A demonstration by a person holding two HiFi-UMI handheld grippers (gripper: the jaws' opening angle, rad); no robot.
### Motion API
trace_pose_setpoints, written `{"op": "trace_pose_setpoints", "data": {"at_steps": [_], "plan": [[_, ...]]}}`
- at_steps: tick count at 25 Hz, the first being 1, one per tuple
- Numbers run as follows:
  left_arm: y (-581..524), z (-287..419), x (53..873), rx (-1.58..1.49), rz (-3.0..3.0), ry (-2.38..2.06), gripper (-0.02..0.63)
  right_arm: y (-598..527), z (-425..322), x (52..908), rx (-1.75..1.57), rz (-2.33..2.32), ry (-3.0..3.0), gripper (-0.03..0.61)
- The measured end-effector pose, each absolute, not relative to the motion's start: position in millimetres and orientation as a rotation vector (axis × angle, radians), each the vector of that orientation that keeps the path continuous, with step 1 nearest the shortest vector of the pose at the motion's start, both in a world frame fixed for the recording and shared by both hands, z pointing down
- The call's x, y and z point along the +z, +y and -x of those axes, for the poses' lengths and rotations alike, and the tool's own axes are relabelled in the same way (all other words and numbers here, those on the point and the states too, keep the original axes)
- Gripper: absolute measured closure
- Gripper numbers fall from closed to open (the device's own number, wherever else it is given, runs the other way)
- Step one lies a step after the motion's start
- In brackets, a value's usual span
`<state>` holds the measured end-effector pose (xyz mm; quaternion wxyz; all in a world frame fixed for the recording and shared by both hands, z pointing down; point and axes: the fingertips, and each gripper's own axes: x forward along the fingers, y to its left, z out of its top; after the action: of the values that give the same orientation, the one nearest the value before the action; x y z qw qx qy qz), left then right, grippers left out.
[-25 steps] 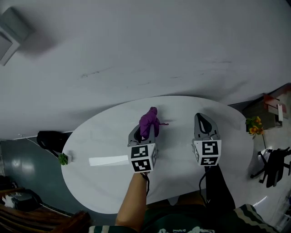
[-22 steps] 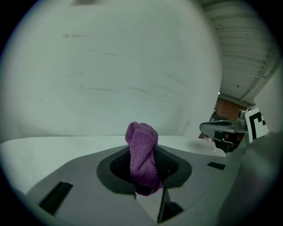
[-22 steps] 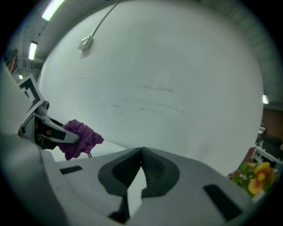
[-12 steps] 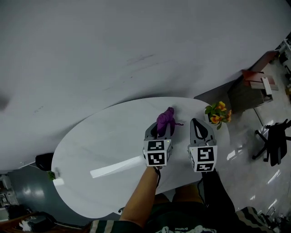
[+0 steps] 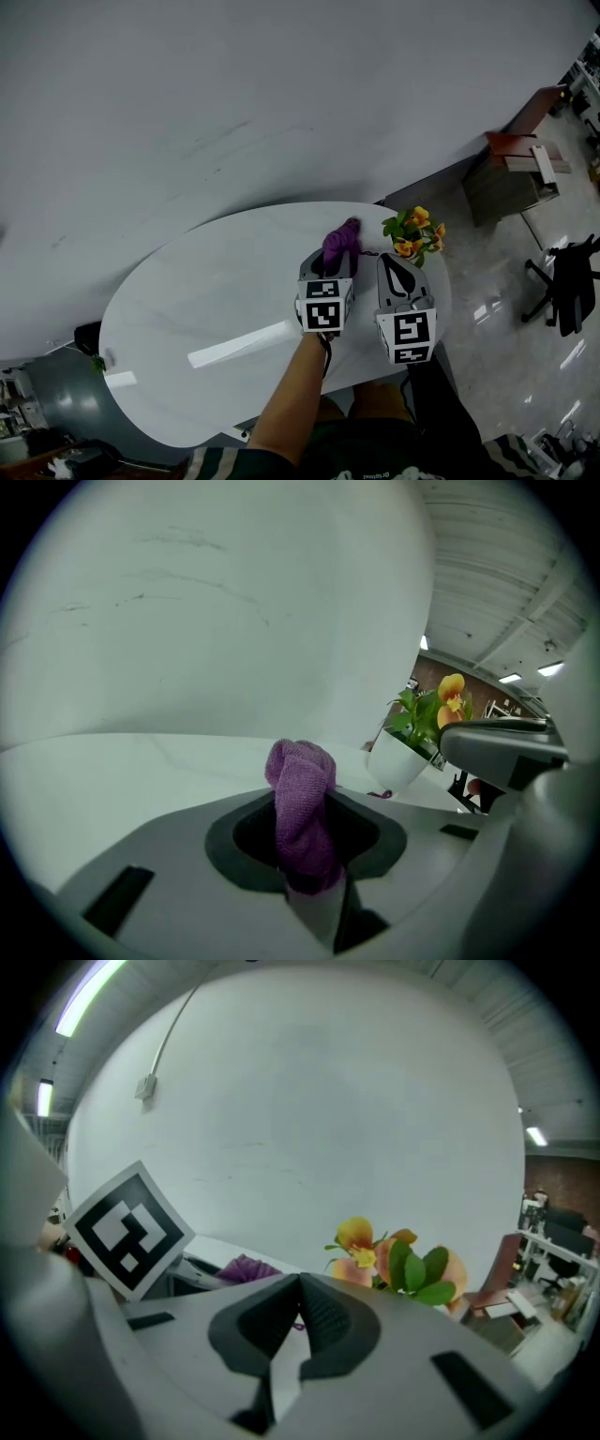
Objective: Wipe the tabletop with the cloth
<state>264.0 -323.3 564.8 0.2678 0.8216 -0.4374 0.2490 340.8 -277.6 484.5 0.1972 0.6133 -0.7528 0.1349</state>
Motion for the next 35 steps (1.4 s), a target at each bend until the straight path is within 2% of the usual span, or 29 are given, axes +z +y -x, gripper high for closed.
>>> {"op": "trace_pose_setpoints", "data": {"at_steps": [4,9,23,35], "plan": [[-320.8,-247.8,566.9,0.688,-2.192,-1.215,0.5,-279.2,-327.3,485.8,0.384,-1.666,-2.16,0.575],[-315.1,-192.0,571.8,0.673,-2.141,-1.297,0.5,-285.1,-292.1,488.3,0.356,-1.601,-2.193,0.575],[-271.3,67.0,577.6,0.579,-1.884,-1.569,0.5,-277.1,-87.0,485.8,0.259,-1.347,-2.316,0.575],[-234.4,262.6,581.5,0.593,-1.786,-1.709,0.5,-250.3,76.3,499.5,0.251,-1.229,-2.359,0.575]]}}
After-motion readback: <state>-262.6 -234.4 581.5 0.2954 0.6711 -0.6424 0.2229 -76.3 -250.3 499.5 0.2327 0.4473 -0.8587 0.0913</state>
